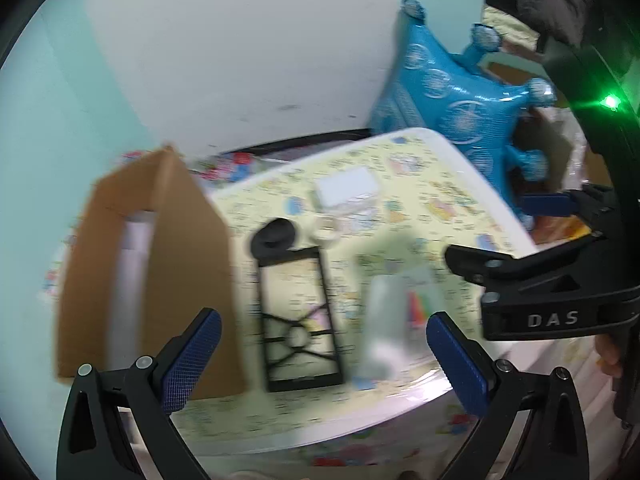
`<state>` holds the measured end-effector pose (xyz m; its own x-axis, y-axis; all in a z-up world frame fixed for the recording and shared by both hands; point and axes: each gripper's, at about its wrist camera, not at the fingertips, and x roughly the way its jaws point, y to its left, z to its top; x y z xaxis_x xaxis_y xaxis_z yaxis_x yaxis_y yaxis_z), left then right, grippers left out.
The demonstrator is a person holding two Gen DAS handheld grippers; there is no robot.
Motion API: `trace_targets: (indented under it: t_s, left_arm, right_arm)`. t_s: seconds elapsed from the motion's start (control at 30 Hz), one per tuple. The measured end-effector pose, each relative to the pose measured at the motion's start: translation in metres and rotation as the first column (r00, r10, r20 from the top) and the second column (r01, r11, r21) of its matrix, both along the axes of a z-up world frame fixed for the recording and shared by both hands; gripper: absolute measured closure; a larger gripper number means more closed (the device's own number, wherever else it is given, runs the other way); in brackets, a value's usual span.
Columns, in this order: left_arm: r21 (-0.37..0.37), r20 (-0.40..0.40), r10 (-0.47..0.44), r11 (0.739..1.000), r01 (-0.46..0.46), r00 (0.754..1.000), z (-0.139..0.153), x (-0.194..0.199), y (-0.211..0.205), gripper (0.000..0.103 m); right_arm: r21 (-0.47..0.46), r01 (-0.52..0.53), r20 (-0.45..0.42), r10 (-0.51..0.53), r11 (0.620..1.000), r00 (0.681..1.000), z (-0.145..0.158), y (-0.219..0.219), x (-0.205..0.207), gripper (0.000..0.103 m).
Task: Organize objects
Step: 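Move left gripper toward white paper roll while right gripper returns to the table, then close left gripper around the white paper roll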
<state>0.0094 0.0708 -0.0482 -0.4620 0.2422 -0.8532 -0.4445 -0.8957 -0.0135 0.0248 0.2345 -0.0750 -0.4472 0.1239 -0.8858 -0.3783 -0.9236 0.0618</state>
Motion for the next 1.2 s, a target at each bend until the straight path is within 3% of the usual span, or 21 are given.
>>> trace_targets:
  t_s: [0.13,0.37,0.6,0.7,0.9,1.0,1.2]
  left_arm:
    - [0.066,0.075,-0.037,0.997,0.032,0.997,-0.025,-0.004,0.013,0.000]
    - [0.000,0.054,-0.078,0.997,0.078,0.996,-0.057,-0.005,0.034,0.004]
    - [-0.003,0.080,-0.109,0.994,0.110,0.991,-0.084,-0.009,0.047,0.009]
    - [-0.007,0.093,-0.108,0.994,0.109,0.990,-0.092,-0.012,0.050,0.015]
    - [-0.028,0.122,-0.122,0.992,0.126,0.985,-0.105,-0.015,0.056,0.040]
    - [-0.041,0.135,-0.128,0.990,0.134,0.983,-0.112,-0.015,0.059,0.044]
    - [0.001,0.156,-0.114,0.993,0.115,0.981,-0.114,-0.020,0.058,0.057]
  right_arm:
    - [0.037,-0.006,0.027,0.005,0.999,1.000,-0.008,0.006,-0.002,0.000]
    - [0.038,-0.020,0.064,0.018,0.999,0.998,-0.035,0.015,-0.009,0.000]
    - [0.024,-0.025,0.097,0.023,0.999,0.995,-0.057,0.022,-0.019,0.000]
    - [0.016,-0.020,0.101,0.018,1.000,0.995,-0.062,0.027,-0.022,0.000]
    - [-0.001,-0.003,0.107,0.003,1.000,0.994,-0.069,0.035,-0.025,0.000]
    - [-0.005,0.000,0.113,0.000,1.000,0.994,-0.073,0.036,-0.026,0.000]
    - [-0.013,0.003,0.116,-0.001,1.000,0.993,-0.076,0.038,-0.028,0.000]
